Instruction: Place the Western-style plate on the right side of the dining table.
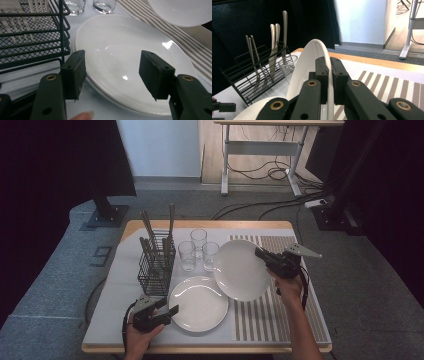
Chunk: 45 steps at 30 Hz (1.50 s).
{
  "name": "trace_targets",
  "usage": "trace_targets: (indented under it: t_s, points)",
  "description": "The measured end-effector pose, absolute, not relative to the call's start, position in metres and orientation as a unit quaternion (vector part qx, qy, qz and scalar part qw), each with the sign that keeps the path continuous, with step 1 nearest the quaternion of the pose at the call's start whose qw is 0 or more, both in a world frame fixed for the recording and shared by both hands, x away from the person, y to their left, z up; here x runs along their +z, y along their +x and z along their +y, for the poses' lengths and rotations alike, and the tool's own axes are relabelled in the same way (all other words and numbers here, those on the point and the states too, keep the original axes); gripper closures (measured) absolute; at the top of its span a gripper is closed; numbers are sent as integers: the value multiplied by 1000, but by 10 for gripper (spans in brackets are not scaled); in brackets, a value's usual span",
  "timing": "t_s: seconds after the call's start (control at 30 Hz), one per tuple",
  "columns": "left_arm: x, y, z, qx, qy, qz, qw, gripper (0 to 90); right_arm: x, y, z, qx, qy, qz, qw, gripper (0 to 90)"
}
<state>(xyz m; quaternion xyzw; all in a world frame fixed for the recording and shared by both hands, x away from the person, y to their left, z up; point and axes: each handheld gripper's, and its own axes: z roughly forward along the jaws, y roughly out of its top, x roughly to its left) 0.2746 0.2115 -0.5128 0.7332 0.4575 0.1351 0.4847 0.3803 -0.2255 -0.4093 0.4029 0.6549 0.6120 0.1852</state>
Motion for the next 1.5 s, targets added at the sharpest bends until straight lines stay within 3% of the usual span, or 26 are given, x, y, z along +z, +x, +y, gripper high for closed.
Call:
trace_targets:
  t_s: [1.5]
  points:
    - [-513, 275, 213, 135, 738, 455, 480, 385, -416, 394, -266, 594, 448, 636, 205, 859]
